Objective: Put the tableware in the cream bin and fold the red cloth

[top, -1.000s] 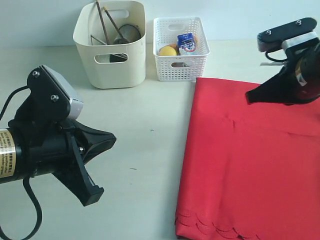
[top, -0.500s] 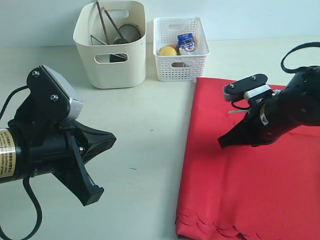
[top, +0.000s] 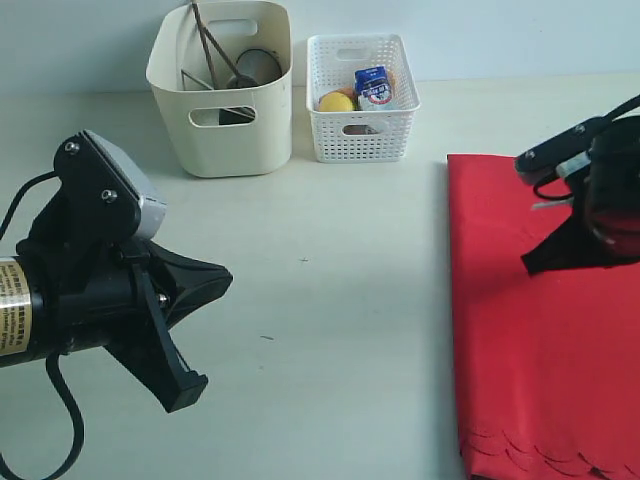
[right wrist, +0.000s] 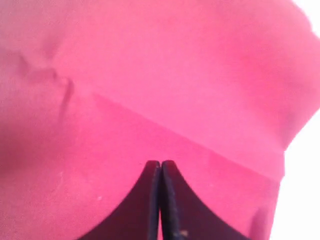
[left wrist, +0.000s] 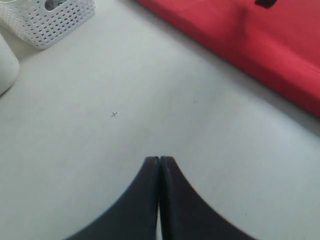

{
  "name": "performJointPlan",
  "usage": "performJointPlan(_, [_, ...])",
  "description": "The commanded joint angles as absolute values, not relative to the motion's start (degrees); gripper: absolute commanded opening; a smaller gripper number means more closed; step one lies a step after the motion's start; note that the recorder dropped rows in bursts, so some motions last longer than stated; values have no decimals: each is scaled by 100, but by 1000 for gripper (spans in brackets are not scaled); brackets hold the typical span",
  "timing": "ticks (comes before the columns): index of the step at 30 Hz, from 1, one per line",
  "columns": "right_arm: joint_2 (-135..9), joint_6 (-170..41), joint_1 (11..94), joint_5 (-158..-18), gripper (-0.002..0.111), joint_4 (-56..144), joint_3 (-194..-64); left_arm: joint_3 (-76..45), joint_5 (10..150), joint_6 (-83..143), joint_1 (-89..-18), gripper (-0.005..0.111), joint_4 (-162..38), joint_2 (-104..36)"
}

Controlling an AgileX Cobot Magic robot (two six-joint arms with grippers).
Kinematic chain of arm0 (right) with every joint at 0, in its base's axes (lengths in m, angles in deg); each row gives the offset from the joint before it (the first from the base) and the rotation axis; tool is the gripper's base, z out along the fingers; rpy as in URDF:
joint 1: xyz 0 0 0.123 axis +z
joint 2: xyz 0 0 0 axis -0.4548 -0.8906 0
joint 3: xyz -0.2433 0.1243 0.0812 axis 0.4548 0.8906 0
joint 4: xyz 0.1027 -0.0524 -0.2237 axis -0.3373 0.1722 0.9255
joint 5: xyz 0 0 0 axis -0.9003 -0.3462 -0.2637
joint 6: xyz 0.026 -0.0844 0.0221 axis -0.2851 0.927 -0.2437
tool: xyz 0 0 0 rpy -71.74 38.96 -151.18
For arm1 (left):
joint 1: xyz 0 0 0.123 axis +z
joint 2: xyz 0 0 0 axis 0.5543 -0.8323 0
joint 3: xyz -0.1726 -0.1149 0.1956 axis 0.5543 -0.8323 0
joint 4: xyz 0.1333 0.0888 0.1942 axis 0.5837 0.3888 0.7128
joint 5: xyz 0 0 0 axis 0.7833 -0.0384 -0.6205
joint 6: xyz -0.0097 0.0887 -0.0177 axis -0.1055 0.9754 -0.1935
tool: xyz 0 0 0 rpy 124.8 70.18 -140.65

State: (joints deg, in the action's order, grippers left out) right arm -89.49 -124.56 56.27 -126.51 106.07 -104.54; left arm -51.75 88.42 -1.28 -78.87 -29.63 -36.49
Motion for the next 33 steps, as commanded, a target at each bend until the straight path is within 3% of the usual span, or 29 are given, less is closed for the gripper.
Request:
performJointPlan(1, [-8142,-12671,5582,-13039,0,10465,-10437,-5204,8733,-168,-7874,2,-3003,-3616])
performJointPlan(6, [-8323,-12743,4846,-12347,0,10420,-10290,-5345,8709,-201,-7874,2,-3259,-3616])
performJointPlan(16, [-9512,-13148,3633,-9480,0,10467,-10283,-5440,8735,-191,-7874,2,-3292,-3616])
performJointPlan(26, [-10928,-13121,3565,-9251,0,10454,-11986,-5440,8735,-152,-7874,2,-3292,-3616])
performJointPlan(33, [-11017,-13136,3565,-9494,0,10454,-12576,-5440,8723,-151,-7874,2,-3292,-3616])
